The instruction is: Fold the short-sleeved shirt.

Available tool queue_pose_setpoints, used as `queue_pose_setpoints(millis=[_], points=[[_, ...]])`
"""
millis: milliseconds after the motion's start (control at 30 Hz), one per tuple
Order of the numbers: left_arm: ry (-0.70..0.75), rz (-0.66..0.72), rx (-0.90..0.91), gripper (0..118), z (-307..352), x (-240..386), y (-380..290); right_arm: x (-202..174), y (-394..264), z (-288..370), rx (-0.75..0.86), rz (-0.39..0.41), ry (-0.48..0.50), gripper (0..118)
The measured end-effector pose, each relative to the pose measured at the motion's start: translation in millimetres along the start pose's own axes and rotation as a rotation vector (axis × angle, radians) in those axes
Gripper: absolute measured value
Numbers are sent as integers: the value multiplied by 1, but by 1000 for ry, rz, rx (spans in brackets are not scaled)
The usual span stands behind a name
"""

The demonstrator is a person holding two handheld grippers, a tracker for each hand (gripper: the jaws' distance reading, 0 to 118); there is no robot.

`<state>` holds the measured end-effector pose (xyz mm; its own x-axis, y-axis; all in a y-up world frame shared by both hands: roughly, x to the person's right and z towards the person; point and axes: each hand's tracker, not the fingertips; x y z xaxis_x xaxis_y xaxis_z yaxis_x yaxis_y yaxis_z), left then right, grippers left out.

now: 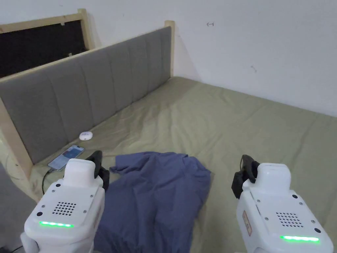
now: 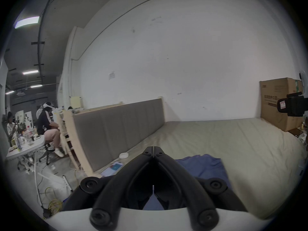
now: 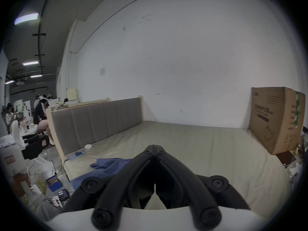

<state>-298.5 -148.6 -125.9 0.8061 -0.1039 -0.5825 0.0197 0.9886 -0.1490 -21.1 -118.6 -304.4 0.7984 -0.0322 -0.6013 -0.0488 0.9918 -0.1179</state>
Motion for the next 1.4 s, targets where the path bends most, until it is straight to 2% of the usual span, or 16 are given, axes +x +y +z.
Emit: queue_pose_setpoints(millis=[267, 567, 600, 633, 700, 733, 767, 1033, 1200, 1300, 1333, 1367, 1400], points=[[58, 25, -50, 0, 7, -39, -11, -37, -3, -10, -12, 12, 82, 0], [-5, 97, -162, 3, -28, -25, -8, -22, -5, -11, -21, 28, 52, 0], [-9, 104, -183, 17, -36, -20, -8, -18, -4, -12, -23, 29, 44, 0], [-24, 126, -200, 41, -44, -16, -10, -14, -5, -12, -25, 29, 34, 0], [-62, 158, -265, 97, -62, -7, -12, -6, -5, -13, -30, 29, 16, 0], [-80, 177, -310, 109, -73, 0, -15, -1, -6, -14, -33, 31, 5, 0], [-95, 182, -349, 112, -82, 6, -17, 3, -6, -15, -35, 33, -5, 0], [-195, 146, -683, 112, -166, 68, -64, 40, -18, -23, -80, 41, -84, 0], [-205, 124, -838, 110, -207, 98, -101, 63, -28, -29, -120, 48, -131, 0], [-219, 78, -889, 95, -223, 113, -121, 75, -34, -31, -142, 48, -165, 0], [-238, 63, -929, 86, -229, 118, -127, 79, -36, -31, -147, 45, -176, 0], [-251, 62, -965, 72, -232, 121, -133, 83, -38, -32, -153, 41, -185, 0], [-221, 42, -975, 66, -232, 125, -136, 87, -39, -32, -160, 34, -194, 0]])
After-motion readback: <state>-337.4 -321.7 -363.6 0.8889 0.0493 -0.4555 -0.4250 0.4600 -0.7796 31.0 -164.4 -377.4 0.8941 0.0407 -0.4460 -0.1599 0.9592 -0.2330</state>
